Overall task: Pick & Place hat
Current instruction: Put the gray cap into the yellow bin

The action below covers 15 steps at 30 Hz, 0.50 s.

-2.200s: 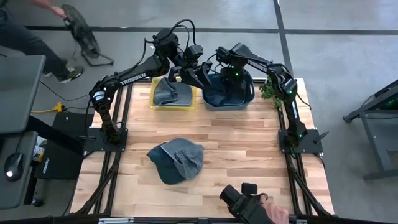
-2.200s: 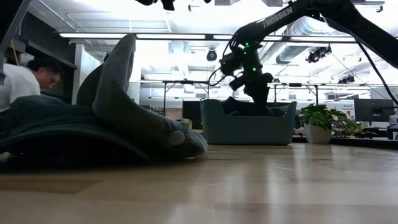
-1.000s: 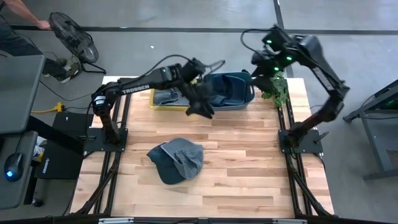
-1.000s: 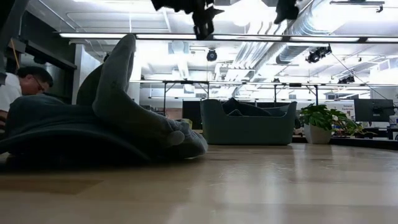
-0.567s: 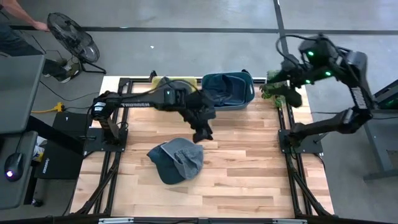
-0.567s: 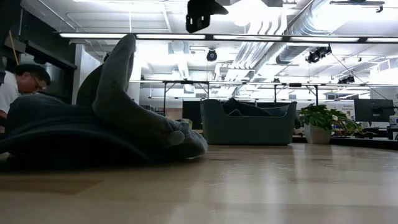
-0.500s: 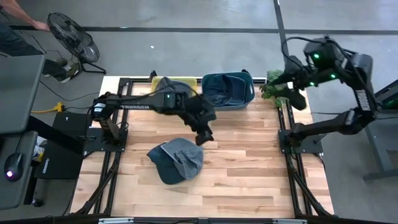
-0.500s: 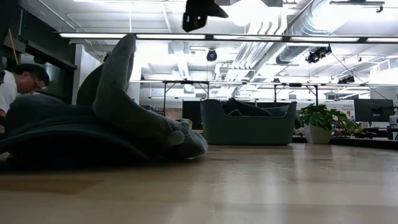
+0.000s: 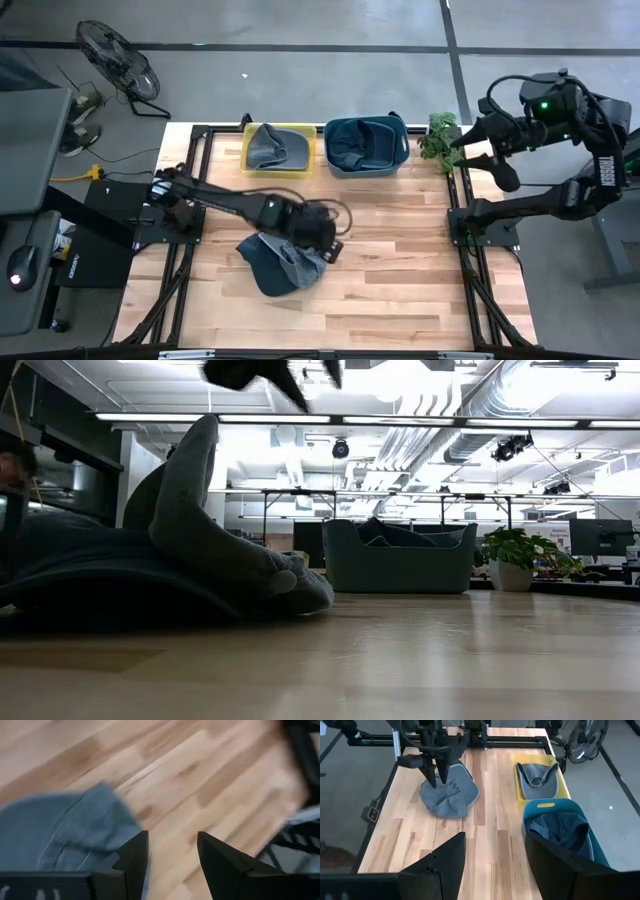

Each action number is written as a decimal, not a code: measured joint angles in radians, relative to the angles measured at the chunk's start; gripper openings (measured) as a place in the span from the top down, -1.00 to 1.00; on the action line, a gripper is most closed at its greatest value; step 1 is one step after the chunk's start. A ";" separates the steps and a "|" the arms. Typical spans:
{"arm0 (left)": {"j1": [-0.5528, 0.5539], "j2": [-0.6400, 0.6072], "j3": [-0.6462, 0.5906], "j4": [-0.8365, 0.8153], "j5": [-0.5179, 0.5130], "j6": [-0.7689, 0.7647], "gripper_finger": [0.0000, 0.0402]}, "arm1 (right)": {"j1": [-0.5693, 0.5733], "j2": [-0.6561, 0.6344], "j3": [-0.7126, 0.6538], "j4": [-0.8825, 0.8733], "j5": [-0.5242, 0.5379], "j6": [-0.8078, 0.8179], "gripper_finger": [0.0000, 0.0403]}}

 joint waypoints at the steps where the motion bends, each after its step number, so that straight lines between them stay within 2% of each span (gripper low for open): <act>1: -0.018 0.000 -0.001 -0.016 -0.015 -0.042 0.17 | 0.004 -0.003 0.000 0.000 0.000 -0.001 0.01; 9: -0.179 0.029 0.005 -0.095 -0.185 -0.404 0.17 | 0.027 -0.003 0.000 0.000 -0.001 0.032 0.01; 15: -0.255 0.053 0.006 -0.176 -0.206 -0.591 0.17 | 0.043 -0.003 0.000 0.000 0.002 0.067 0.01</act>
